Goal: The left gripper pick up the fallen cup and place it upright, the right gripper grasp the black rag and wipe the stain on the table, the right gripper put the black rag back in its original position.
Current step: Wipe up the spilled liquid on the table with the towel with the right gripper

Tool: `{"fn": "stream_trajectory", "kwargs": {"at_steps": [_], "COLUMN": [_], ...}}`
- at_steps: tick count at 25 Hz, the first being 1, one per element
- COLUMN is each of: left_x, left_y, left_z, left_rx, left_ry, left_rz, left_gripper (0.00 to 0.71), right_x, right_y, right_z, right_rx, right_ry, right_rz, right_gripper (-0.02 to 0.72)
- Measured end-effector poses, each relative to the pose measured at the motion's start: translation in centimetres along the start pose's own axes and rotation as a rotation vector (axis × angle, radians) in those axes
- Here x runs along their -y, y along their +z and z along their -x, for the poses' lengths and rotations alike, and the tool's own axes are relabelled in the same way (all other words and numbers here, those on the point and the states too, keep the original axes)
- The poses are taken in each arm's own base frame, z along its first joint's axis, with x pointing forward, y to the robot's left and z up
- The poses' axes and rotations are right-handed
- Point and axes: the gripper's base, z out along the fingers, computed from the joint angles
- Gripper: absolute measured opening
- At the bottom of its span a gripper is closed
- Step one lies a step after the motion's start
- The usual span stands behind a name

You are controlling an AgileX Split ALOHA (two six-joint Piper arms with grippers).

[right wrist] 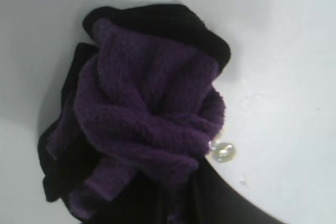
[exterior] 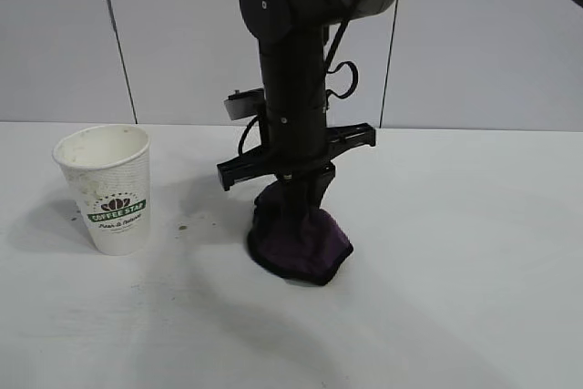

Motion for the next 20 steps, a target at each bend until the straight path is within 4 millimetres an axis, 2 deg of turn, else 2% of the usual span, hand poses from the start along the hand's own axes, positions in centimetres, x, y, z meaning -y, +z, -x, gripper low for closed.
{"fn": "stream_trajectory", "kwargs": {"at_steps": [7, 10, 14, 17, 20], "left_x": [0.0, 0.0, 0.0, 0.0, 0.0], "left_y": [0.0, 0.0, 0.0, 0.0, 0.0], "left_z": [0.0, 0.0, 0.0, 0.0, 0.0], "left_rx": [0.000, 0.000, 0.000, 0.000, 0.000], "left_ry": [0.000, 0.000, 0.000, 0.000, 0.000], "left_rz": [0.000, 0.000, 0.000, 0.000, 0.000], "left_gripper": [0.695, 0.695, 0.695, 0.695, 0.696], "right_x": [5.7, 6.8, 5.0, 2.0, -1.4], "right_y": [1.1, 1.3, 1.3, 0.8, 0.1], "right_z": [0.2, 0.1, 0.0, 0.0, 0.0], "right_rx": [-0.014, -0.021, -0.038, -0.042, -0.023], "right_ry": [0.058, 0.074, 0.083, 0.048, -0.010], "right_rz": [-0.073, -0.076, 0.102, 0.271, 0.321], "right_gripper": [0.029, 0.029, 0.029, 0.029, 0.029]}}
